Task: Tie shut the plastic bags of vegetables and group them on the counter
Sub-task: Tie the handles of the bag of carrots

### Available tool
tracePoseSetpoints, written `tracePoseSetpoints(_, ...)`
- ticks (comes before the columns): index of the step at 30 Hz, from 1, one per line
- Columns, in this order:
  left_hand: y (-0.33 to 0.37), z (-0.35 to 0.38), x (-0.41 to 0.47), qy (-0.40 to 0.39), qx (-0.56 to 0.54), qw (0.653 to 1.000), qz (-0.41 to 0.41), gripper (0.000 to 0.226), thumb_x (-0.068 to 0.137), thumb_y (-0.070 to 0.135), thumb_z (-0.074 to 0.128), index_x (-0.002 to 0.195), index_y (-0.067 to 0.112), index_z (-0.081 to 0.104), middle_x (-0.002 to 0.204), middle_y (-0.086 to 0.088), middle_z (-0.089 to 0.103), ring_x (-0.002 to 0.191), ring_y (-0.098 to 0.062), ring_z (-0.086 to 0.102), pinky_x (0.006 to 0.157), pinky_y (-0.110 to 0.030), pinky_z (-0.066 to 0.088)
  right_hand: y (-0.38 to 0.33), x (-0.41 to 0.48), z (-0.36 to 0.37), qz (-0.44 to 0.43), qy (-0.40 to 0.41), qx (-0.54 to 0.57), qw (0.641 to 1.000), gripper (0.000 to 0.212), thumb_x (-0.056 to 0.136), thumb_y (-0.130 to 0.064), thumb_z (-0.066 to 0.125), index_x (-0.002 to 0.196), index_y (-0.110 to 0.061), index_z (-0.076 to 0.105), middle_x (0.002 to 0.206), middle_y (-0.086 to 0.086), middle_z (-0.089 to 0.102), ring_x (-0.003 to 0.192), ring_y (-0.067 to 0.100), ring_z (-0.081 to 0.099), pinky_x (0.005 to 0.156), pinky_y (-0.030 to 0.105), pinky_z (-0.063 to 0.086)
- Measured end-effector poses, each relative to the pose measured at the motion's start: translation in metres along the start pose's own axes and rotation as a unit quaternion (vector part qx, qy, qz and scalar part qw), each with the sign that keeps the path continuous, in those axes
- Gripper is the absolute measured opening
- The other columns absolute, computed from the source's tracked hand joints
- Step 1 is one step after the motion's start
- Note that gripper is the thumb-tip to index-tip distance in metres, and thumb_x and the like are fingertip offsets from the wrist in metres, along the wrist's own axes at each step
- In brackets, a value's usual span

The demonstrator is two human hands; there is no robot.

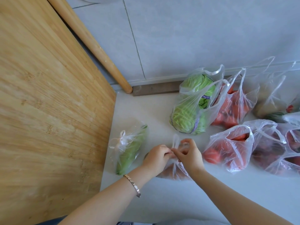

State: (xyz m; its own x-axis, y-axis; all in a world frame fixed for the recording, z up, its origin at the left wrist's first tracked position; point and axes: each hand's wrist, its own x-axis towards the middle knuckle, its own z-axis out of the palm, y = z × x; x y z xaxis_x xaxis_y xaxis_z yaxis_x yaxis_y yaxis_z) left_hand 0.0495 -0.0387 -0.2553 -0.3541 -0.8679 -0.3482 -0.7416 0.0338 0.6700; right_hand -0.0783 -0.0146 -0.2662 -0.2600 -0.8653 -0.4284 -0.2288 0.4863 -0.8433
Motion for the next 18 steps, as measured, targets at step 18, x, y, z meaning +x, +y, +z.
tracePoseSetpoints(18, 0.008, -0.016, 0.002, -0.01, 0.022, 0.998, 0.055, 0.022, 0.087, 0.022, 0.061, 0.084, 0.001, 0.069, 0.072, 0.006, 0.044, 0.073, -0.014, 0.049, 0.062, -0.018, 0.033, 0.006, -0.006, -0.01, -0.236, -0.08, -0.182, 0.951, 0.012, 0.083, -0.004, 0.061, 0.085, -0.001, 0.073, 0.088, 0.013, 0.068, 0.073, 0.014, 0.052, 0.069, 0.015, 0.037)
